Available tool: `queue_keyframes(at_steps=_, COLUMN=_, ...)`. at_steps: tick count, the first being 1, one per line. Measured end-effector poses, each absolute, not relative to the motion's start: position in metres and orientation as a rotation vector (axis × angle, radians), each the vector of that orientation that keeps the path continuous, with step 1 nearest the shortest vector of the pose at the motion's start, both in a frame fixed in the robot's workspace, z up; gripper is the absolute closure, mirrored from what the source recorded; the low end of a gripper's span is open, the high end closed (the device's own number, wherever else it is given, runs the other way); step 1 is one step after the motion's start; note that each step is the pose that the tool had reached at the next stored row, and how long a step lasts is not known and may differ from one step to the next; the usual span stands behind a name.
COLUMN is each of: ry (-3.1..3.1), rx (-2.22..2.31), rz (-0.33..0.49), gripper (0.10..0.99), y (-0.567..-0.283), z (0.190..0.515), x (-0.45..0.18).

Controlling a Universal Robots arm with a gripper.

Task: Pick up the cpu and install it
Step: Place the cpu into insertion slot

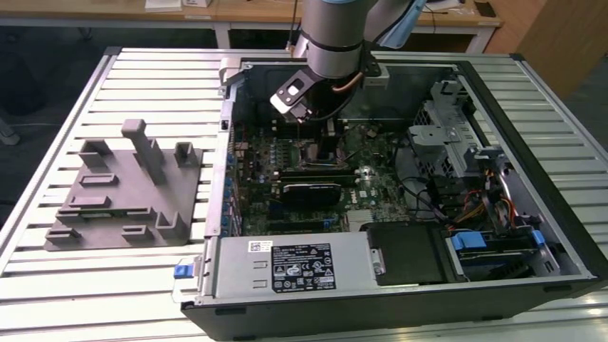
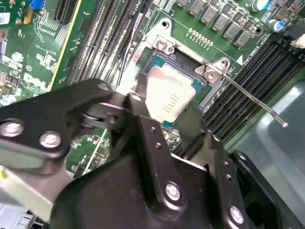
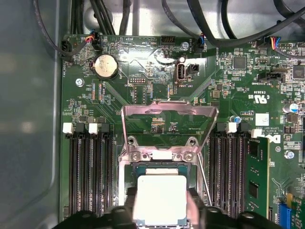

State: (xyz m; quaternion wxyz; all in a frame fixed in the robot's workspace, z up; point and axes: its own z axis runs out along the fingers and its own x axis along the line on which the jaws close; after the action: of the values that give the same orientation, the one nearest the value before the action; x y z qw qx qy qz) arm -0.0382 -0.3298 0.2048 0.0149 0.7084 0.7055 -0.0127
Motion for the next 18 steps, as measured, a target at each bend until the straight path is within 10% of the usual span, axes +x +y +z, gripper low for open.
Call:
queue_keyframes(at_steps=11, ry=2.196, rx=2.205, rz=-0.039, gripper=0.965, y=-0.3298, z=0.2063, x=-0.0382)
queue_keyframes(at_steps=18, ry=2.196, rx=2.205, rz=-0.040, gripper=0.980, y=-0.3299, z=0.2075, x=-0.0382)
